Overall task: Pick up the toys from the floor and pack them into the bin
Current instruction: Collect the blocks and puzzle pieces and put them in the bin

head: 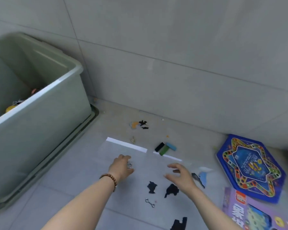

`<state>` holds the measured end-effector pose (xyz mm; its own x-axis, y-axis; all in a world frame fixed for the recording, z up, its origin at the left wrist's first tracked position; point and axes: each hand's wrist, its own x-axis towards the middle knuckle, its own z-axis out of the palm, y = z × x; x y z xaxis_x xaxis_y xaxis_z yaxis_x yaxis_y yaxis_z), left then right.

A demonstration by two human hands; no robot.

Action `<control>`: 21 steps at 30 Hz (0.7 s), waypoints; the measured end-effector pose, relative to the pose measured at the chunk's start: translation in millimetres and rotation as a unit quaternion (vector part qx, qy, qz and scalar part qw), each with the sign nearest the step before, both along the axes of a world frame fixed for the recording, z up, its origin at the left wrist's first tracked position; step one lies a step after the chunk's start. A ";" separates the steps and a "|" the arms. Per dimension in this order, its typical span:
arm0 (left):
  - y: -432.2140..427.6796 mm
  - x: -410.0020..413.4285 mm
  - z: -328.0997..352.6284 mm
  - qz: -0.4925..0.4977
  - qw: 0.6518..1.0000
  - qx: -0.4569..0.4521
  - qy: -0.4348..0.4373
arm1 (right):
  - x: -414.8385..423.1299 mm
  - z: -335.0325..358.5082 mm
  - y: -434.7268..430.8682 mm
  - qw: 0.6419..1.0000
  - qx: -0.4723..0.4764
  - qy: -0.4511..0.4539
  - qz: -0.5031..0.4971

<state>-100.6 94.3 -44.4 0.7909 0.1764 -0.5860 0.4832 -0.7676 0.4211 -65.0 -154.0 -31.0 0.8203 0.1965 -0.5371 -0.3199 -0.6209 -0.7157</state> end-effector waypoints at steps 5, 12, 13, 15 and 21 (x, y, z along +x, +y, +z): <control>-5.2 -7.9 -30.1 0.018 0.999 0.032 -0.030 | -15.9 -29.5 -18.8 0.998 -0.037 0.027 0.049; -10.1 -24.0 -42.2 -0.010 0.999 -0.028 -0.028 | -34.3 -47.4 -43.4 0.989 -0.106 -0.016 0.102; -9.9 -25.5 -43.1 0.006 0.998 -0.048 -0.033 | -35.4 -48.7 -43.2 0.987 -0.116 -0.026 0.107; -10.4 -26.7 -43.9 0.025 0.997 -0.057 -0.051 | -37.3 -50.6 -43.3 0.986 -0.126 -0.037 0.106; -26.1 -26.2 -32.6 0.191 0.945 -0.262 -0.043 | -37.3 -53.7 -48.0 0.997 -0.067 0.015 0.019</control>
